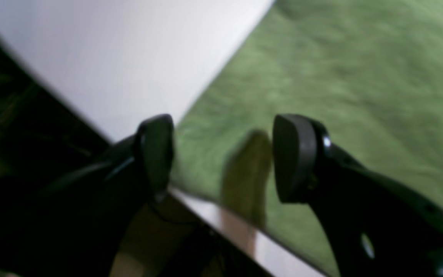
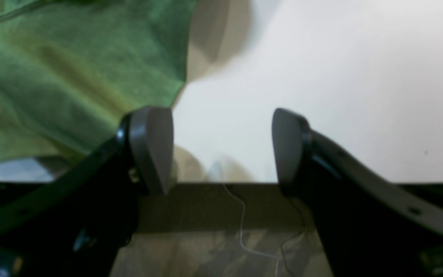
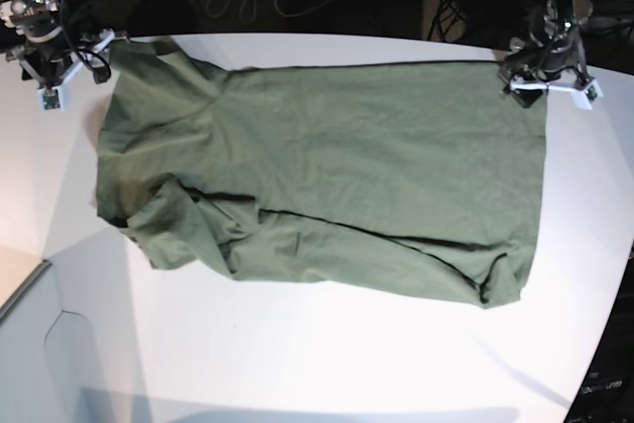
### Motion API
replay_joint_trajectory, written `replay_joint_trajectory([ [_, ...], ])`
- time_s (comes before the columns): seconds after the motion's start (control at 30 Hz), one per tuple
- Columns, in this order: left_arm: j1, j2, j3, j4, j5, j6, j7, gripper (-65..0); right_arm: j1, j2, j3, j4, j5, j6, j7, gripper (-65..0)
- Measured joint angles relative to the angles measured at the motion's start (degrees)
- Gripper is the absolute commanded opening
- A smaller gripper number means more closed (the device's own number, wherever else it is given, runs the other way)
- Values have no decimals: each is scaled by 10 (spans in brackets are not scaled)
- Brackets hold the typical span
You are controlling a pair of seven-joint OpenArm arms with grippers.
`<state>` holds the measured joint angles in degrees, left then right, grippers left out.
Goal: Layout the t-shirt on the table in an organized manner, then fold the t-shirt properly
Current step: 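Release and regrasp the shirt corners with both grippers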
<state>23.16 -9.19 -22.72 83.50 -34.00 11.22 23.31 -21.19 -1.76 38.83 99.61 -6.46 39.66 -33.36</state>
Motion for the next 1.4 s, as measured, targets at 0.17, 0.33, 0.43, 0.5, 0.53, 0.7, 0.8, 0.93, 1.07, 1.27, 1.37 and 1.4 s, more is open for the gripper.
replay_joint_trajectory([
  [0.17,8,-3,0,0,0,-1,-2,-287,15,0,0,0,-1,0,2,-243],
  [0.33,13,-4,-1,0,0,-1,-1,-493,11,0,0,0,0,0,-2,-240],
  [0.43,11,-4,0,0,-2,-1,4,-599,23,0,-1,-6,2,0,1,-219],
  [0.5,10,-3,0,0,-2,-1,5,-650,28,-2,-2,-18,8,-1,5,-212],
  [0.53,10,-3,0,0,-2,-1,5,-650,30,-5,-2,-22,6,0,-1,-211],
  [0.7,10,-4,0,0,-2,-1,5,-646,53,-9,-2,-42,2,0,0,-210],
  [0.8,10,-3,0,0,-2,-1,5,-646,70,-9,-4,-65,4,0,3,-210],
  [0.93,10,-3,-1,0,-2,-1,5,-646,69,-7,-6,-90,0,0,2,-210],
  [1.07,10,-3,-2,0,-2,-1,5,-646,70,-8,-21,-127,3,0,3,-213],
  [1.27,10,-3,-3,0,-2,-1,5,-646,72,-1,-18,-161,10,-2,35,-214],
  [1.37,10,-3,-3,0,-2,-1,5,-646,74,1,-17,-175,15,-3,45,-223],
  [1.4,10,-3,-3,0,-2,-1,5,-646,75,1,-17,-178,18,-3,50,-244],
])
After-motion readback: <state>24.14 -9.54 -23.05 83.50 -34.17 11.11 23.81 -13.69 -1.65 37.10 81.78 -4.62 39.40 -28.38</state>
